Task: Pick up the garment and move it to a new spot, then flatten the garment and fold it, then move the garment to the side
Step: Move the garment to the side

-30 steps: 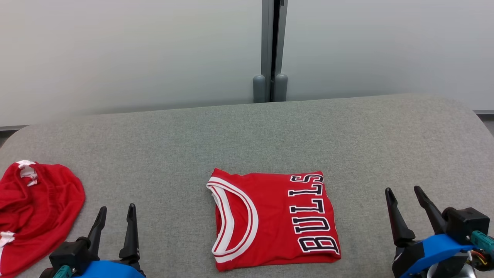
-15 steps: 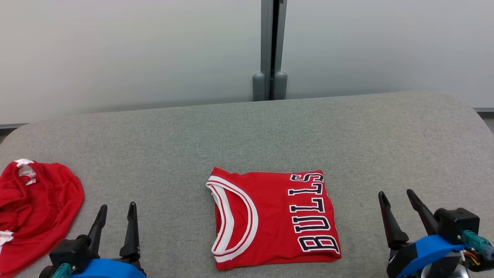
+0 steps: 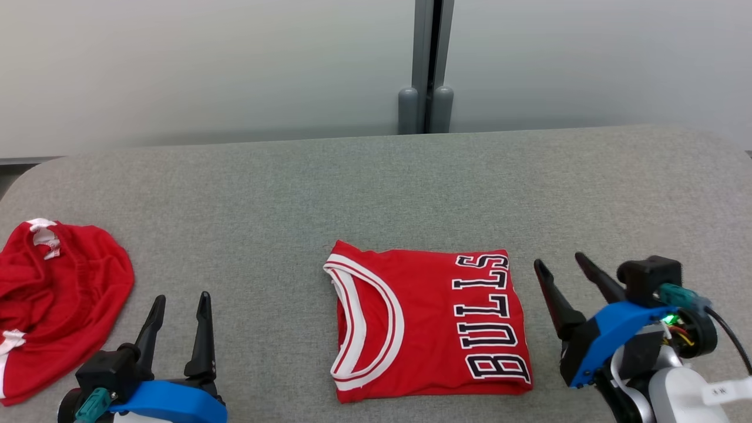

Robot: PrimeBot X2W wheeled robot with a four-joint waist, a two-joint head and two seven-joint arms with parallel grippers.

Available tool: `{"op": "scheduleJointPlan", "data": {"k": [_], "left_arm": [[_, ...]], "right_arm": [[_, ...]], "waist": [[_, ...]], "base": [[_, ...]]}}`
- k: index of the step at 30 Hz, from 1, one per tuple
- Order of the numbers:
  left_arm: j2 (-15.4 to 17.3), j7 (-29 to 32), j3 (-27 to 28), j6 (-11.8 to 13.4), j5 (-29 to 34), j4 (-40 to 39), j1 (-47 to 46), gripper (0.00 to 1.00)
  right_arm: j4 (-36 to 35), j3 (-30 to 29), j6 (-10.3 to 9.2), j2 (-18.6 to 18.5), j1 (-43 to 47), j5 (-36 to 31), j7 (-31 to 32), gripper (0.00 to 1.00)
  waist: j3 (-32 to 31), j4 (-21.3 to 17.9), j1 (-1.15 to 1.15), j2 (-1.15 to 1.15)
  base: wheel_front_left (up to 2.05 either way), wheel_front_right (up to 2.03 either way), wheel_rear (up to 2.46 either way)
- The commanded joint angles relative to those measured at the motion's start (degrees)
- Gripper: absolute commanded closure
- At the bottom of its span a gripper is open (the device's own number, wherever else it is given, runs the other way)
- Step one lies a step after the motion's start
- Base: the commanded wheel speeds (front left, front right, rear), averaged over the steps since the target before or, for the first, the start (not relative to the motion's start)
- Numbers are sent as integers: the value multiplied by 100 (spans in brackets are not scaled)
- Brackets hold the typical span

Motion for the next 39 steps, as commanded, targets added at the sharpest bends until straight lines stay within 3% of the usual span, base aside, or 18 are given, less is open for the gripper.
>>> {"op": "scheduleJointPlan", "data": {"k": [1, 9, 15, 25, 26, 27, 28, 32, 38, 39], "left_arm": [[23, -15, -10, -2, -19, -11, -83, 0], [-14, -46, -88, -12, -17, -17, -196, 0], [-3, -80, -114, -28, -35, 32, -248, 0], [31, -120, -148, -35, -70, 118, -247, 0], [36, -126, -151, -34, -75, 122, -245, 0], [38, -131, -154, -35, -79, 125, -245, 0], [37, -136, -160, -37, -79, 131, -248, 0], [26, -152, -186, -51, -90, 141, -271, 0], [79, -192, -132, -24, -94, 32, -271, 0], [79, -192, -132, -24, -94, 32, -271, 0]], "right_arm": [[114, 17, 3, 39, -96, 53, 243, 0], [978, -107, 3, 214, -466, -20, 1667, 0], [1559, -266, 3, 287, -628, -27, 1968, 0], [2320, 208, 4, 316, -650, 521, 2471, 0], [2347, 236, 5, 317, -663, 472, 2507, 24], [2359, 248, 5, 316, -684, 403, 2513, 74], [2344, 292, 5, 316, -711, 342, 2483, 100], [2217, 499, 2, 60, -917, 94, 2301, 100], [1934, 1486, 1, -737, -1613, -2, 2158, 100], [1934, 1486, 1, -737, -1613, -2, 2158, 100]], "waist": [[36, 39, -1, 0], [166, 235, -1, 0], [223, 362, -1, 0], [195, 451, -1, 0], [193, 448, -1, 0], [190, 443, -1, 0], [186, 439, -1, 0], [182, 406, -1, 0], [339, 163, -1, 0], [339, 163, -1, 0]], "base": [[0, 0, 0], [0, 0, 0], [0, 0, 0], [0, 0, 0], [0, 0, 0], [0, 0, 0], [0, 0, 0], [0, 0, 0], [0, 0, 0], [0, 0, 0]]}}
